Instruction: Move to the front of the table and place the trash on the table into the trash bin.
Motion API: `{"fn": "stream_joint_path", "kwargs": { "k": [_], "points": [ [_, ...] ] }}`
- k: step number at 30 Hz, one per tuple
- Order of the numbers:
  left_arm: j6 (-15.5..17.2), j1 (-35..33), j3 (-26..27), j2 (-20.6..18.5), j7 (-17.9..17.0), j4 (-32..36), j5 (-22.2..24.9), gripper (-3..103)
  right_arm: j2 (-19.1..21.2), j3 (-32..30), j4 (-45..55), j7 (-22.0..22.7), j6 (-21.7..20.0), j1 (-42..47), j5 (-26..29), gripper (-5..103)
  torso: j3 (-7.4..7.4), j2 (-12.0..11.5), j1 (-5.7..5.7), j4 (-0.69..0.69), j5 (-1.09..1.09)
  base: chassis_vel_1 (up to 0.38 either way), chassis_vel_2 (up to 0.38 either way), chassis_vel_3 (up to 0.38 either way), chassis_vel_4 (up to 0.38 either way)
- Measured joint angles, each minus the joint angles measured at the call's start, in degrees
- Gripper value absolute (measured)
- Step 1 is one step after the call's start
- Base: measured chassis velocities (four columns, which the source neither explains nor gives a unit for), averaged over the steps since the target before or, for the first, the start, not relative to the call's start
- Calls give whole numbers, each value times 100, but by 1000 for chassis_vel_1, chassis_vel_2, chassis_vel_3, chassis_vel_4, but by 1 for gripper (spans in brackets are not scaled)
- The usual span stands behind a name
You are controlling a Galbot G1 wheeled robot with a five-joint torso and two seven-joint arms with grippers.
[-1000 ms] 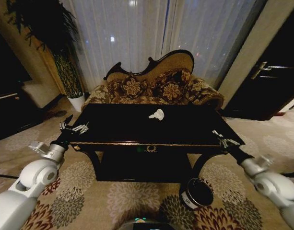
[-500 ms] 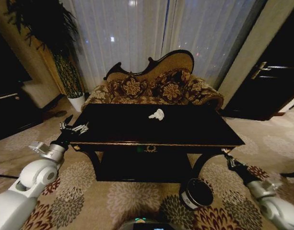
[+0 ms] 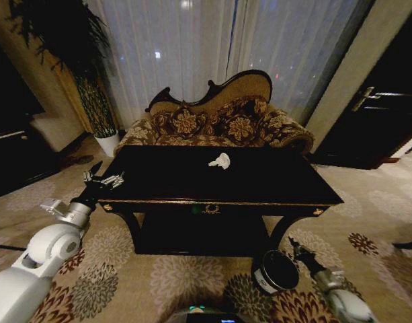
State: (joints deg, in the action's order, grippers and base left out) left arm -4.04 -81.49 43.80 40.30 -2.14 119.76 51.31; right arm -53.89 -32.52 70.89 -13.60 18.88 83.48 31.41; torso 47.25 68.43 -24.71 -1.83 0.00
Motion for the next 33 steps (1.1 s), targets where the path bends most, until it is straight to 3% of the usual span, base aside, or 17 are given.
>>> {"fn": "stream_joint_path", "kwargs": {
  "k": [4,15,24,26,30,33],
  "points": [
    [0,0,0,0,0,0,0,100,-185,372,-1070,-3,160,-483,-264,1,0,0,0,-3,2,0,0,0,0],
    [0,0,0,0,0,0,0,100,-432,630,-2577,-75,431,-1266,-437,1,0,0,0,-2,0,0,0,0,0],
    [0,0,0,0,0,0,0,100,-410,846,-3178,-77,429,-1896,-337,-2,0,0,0,-1,0,0,0,0,0],
    [0,0,0,0,0,0,0,100,-438,896,-3480,-76,422,-2088,-321,4,0,0,0,0,-1,0,0,0,0],
    [0,0,0,0,0,0,0,100,-455,906,-3669,-90,447,-2156,-332,5,0,0,0,-2,0,0,0,0,0],
    [0,0,0,0,0,0,0,100,-456,904,-3734,-95,471,-2167,-341,-2,0,0,0,-2,0,0,0,0,0]
  ]
}}
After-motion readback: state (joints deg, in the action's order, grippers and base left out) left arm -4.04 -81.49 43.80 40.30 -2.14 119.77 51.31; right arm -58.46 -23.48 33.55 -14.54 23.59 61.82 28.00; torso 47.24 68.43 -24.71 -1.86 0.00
